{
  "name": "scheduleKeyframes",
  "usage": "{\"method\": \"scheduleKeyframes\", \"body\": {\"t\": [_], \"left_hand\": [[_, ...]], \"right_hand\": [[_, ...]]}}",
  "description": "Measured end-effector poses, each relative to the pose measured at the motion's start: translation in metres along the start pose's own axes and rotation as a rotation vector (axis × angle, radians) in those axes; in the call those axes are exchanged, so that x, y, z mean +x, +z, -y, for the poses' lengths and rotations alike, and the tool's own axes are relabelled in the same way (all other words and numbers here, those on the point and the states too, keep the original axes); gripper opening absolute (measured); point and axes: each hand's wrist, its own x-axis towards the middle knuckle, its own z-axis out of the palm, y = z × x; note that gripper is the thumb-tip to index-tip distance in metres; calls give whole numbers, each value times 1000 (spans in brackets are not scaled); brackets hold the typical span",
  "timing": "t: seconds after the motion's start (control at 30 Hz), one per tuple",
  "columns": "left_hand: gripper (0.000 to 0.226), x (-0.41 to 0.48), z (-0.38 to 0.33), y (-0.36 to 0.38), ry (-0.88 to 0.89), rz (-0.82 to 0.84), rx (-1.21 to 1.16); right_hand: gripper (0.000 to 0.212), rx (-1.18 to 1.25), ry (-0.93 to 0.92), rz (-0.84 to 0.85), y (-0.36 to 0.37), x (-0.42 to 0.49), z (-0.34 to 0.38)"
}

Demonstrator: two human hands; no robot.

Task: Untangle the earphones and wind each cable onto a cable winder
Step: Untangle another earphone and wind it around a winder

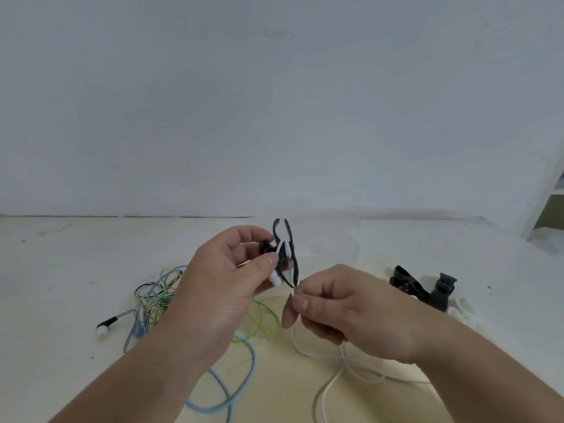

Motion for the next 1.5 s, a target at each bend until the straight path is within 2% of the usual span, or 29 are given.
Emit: {"method": "scheduleKeyframes", "body": {"t": [0.17, 0.33, 0.63, 0.77, 0.9, 1.0, 1.17, 1.33, 1.43, 1.5], "left_hand": [[21, 0, 3, -1, 68, -72, 209], [23, 2, 5, -3, 127, -39, 350], [22, 2, 2, -5, 127, -23, 315], [27, -2, 4, -2, 132, 81, 424], [32, -5, 1, -1, 73, 228, 402], [25, -8, -4, -1, 36, 270, 379], [25, -6, -3, -2, 4, 374, 341], [19, -7, -2, 1, 54, 339, 219], [20, -5, -3, -1, 88, 289, 124], [20, -4, -3, -1, 91, 238, 69]], "right_hand": [[34, -12, -28, -9, -3, -2, 3], [27, -14, -39, -61, -3, -3, 6], [24, 60, -15, -243, -12, -6, 10], [25, 51, -73, -249, -9, -6, 12], [25, -87, -69, -414, -12, -6, 10], [21, -255, -76, -546, -14, -4, 8], [18, -213, -55, -655, -18, -2, 6], [30, -101, 65, -548, -22, -1, 0], [47, -129, 122, -343, -17, -1, 1], [38, -86, 109, -183, -11, -2, 3]]}}
